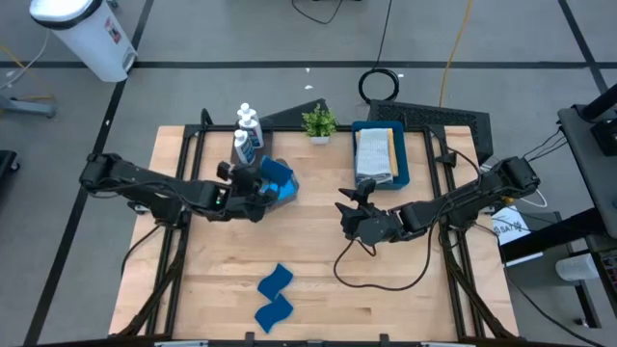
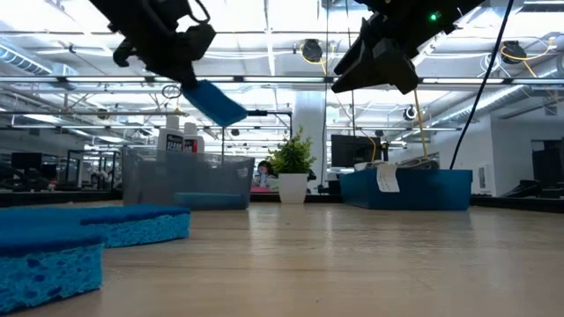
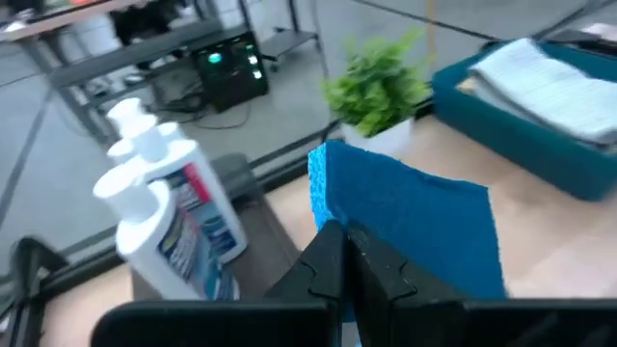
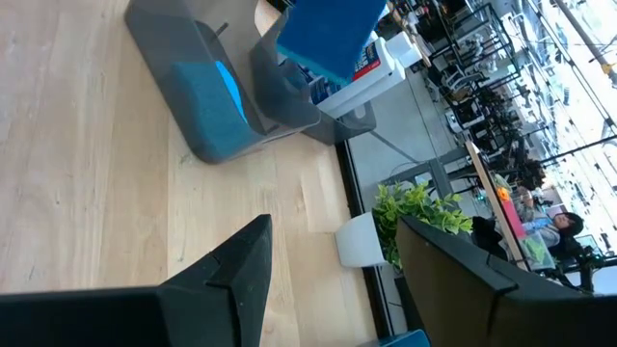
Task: Pick & Place Kitchen Items
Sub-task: Put the blue sponge into the bottom black bin
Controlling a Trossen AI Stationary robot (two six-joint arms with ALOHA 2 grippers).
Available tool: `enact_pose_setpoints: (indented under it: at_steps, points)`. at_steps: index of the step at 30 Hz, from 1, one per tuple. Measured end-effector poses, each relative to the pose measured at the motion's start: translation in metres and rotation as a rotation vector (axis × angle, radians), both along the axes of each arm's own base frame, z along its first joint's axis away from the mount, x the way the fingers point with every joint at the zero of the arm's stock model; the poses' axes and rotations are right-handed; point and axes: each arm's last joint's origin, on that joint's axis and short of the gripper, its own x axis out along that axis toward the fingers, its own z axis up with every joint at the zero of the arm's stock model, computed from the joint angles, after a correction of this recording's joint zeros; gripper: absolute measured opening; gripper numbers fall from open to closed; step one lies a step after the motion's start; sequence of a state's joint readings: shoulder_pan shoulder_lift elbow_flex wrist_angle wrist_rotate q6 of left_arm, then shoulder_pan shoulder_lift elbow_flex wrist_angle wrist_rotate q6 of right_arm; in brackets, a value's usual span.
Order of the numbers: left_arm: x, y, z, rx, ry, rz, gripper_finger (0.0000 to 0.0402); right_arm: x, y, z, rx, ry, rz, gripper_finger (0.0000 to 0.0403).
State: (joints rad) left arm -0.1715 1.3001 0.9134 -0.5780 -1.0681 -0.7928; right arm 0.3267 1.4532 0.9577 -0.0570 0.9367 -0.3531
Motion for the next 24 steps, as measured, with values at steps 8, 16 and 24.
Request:
enact_pose_setpoints:
  at_steps: [8,16,24]
  points:
    - [-0.008,0.002,-0.021,-0.018,-0.064,0.096,0.0009,0.0,0.0,0.0,0.0,0.0,0.0,0.0196]
    - [-0.021,0.005,-0.068,-0.061,-0.209,0.149,0.001,0.0,0.0,0.0,0.0,0.0,0.0,0.0196]
    - [-0.024,0.002,-0.091,-0.117,-0.288,0.039,0.001,0.0,0.0,0.001,0.0,-0.007,0.002,0.0196]
